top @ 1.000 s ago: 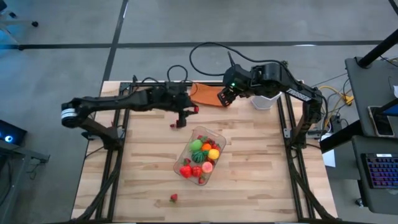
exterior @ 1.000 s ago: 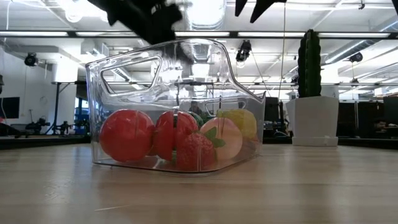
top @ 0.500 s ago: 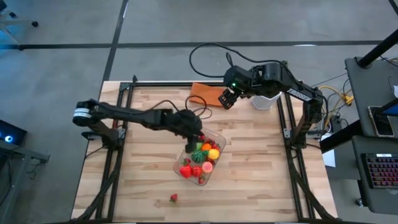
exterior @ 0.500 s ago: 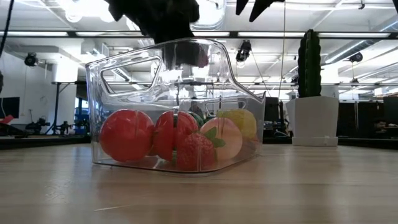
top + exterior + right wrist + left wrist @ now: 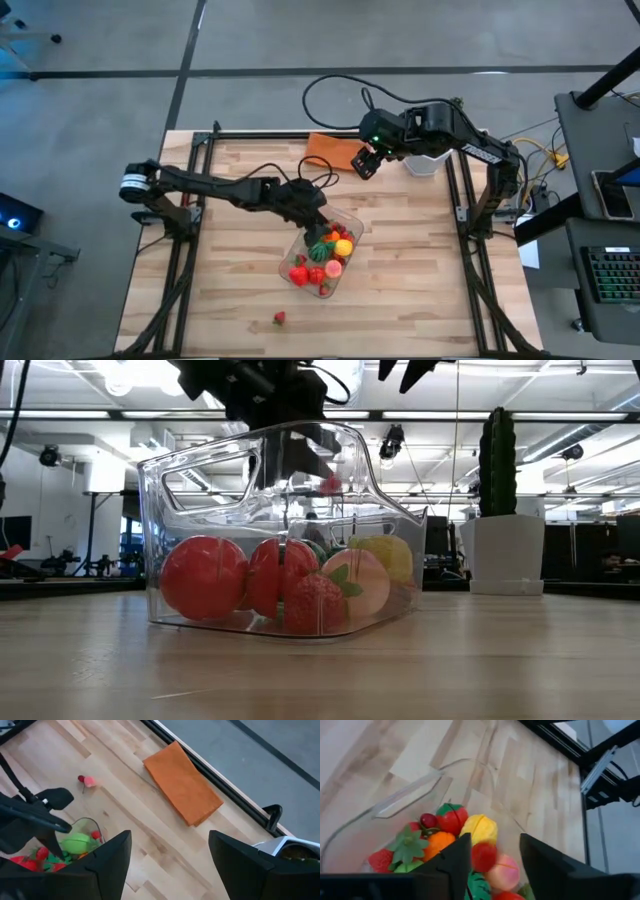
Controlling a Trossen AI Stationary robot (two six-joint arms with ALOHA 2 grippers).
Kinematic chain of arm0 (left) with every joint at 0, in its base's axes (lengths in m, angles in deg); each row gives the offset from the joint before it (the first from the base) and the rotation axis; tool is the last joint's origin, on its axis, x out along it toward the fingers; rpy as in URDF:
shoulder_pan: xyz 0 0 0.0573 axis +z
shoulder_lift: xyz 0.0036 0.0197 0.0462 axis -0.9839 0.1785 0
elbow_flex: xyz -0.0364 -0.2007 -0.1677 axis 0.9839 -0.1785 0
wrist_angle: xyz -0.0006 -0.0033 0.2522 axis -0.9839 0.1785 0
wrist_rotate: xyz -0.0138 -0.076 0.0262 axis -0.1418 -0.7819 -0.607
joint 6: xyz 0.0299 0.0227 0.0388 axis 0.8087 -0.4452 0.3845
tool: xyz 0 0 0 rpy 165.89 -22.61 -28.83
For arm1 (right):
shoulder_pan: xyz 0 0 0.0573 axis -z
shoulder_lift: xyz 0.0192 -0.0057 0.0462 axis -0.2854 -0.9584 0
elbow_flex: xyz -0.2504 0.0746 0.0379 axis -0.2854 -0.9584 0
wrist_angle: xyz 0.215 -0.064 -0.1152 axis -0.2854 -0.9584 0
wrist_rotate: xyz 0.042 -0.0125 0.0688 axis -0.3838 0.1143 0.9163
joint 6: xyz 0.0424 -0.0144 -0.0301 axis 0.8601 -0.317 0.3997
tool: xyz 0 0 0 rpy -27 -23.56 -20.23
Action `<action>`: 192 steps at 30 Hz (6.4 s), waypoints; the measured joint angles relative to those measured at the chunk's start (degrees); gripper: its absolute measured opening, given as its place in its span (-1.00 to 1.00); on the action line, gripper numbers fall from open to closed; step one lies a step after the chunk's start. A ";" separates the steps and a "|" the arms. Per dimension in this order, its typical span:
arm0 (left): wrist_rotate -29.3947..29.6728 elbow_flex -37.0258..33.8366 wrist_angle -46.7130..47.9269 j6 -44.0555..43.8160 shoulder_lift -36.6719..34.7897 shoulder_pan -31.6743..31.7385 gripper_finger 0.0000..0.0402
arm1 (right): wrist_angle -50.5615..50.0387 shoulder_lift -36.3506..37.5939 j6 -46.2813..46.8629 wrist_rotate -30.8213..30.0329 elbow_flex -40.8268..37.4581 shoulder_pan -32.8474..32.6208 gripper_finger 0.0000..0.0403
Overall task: Pick and placing Produce into tupperware
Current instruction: Put the apricot into the transparent bin, then put the cherry into the transparent bin
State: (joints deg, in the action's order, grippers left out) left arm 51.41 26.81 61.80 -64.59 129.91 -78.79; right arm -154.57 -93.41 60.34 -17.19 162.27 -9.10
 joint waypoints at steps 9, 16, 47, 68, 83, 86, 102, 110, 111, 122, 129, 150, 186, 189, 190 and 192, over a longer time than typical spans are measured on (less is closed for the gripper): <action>1.01 -0.02 5.65 0.31 -0.91 0.07 0.28 | 0.00 0.00 0.65 -0.01 0.00 0.00 0.28; 4.08 0.66 23.03 5.65 -4.48 0.33 0.35 | 0.00 0.00 0.65 -0.02 0.00 0.02 0.28; 18.52 -8.07 30.64 1.89 1.18 15.85 0.35 | 1.95 -0.07 1.34 -0.07 -0.14 0.02 0.28; 14.91 -7.65 21.63 5.13 6.92 16.33 0.28 | 1.97 -0.11 1.55 -0.50 -0.39 0.02 0.28; 14.73 -7.56 20.16 6.55 7.62 16.33 -0.38 | 1.96 -0.11 1.55 -0.52 -0.46 0.02 0.28; 14.67 -7.56 20.69 6.55 7.62 16.33 -0.50 | 1.95 -0.11 1.55 -0.52 -0.50 0.02 0.28; 12.69 1.92 22.65 4.93 -9.76 7.10 -0.63 | 1.37 -0.11 0.94 -0.57 -0.50 0.02 0.28; 4.30 1.89 12.76 1.76 -8.57 -0.54 -0.50 | 1.28 -0.11 -1.35 -0.58 -0.50 0.02 0.28; 4.17 1.83 11.46 1.63 -7.34 -1.39 -0.46 | 1.25 -0.11 -1.43 -0.58 -0.50 0.02 0.28; -0.60 2.08 8.58 -12.04 -0.43 -2.46 0.18 | -0.02 -0.09 -1.51 -0.55 -0.50 -0.37 0.28; 6.22 2.51 27.18 1.18 -8.89 -0.44 0.18 | -0.01 -0.04 -2.10 -0.54 -0.50 -0.48 0.28; 9.22 -5.11 34.84 -2.75 -0.73 19.32 0.10 | 0.26 -0.02 -0.61 -0.57 -0.80 -0.42 0.28; 10.47 -5.19 27.63 0.73 8.61 19.41 -0.62 | 0.20 -0.02 -0.38 -0.57 -1.03 -0.35 0.28; 10.48 -5.09 27.76 0.60 8.41 19.43 -0.64 | 0.01 -0.02 -0.38 -0.57 -1.03 -0.35 0.28; 10.47 -5.05 27.89 0.60 8.23 19.43 -0.64 | 0.00 -0.02 -0.38 -0.57 -1.03 -0.35 0.28; 10.47 -4.79 28.09 0.57 8.00 19.43 -0.64 | 0.00 -0.02 -0.38 -0.57 -1.03 -0.35 0.28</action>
State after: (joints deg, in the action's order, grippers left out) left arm 61.88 22.02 89.89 -64.02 137.91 -59.36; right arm -154.57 -93.44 59.97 -17.76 161.25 -9.45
